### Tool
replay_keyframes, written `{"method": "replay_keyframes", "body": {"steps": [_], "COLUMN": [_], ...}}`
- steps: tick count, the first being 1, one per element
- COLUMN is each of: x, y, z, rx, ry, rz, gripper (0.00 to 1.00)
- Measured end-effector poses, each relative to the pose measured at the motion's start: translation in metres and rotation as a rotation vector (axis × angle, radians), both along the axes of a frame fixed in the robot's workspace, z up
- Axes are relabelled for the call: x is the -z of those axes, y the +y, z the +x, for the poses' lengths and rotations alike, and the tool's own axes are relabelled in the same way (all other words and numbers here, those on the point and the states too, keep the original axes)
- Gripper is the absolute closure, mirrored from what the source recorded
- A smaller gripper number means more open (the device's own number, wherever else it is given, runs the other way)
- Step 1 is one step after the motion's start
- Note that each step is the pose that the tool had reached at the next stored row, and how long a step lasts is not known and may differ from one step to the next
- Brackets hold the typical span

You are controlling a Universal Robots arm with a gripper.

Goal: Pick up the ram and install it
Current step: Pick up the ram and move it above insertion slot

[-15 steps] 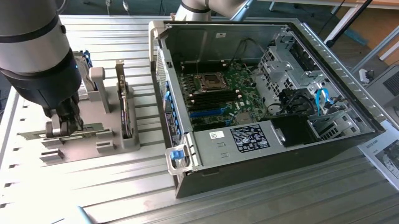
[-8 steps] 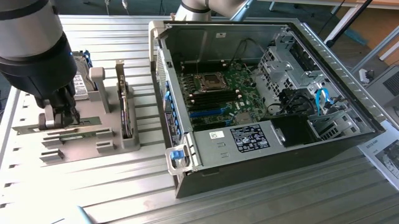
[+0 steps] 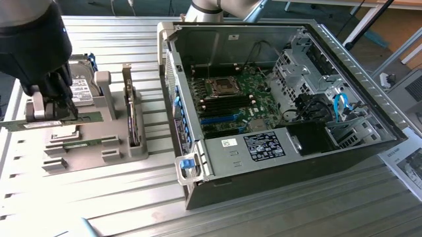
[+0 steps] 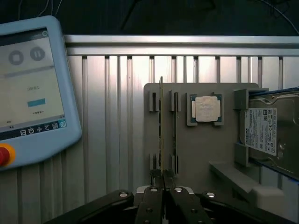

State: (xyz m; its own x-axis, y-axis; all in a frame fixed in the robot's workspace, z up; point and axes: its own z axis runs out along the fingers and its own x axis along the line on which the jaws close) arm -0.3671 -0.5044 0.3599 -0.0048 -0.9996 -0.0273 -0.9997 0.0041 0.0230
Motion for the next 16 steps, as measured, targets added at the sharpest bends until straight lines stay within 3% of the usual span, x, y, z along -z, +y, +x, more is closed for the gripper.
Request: {"method": "replay_keyframes", "body": {"steps": [10,16], "x": [-0.0533,-0.0561], "y": [0.0,0.0], "z": [0.0,0.0], "rx": [0.0,0.0], "ry": [0.0,0.0], "rz": [0.0017,0.0018], "gripper": [0.88,0.88]}}
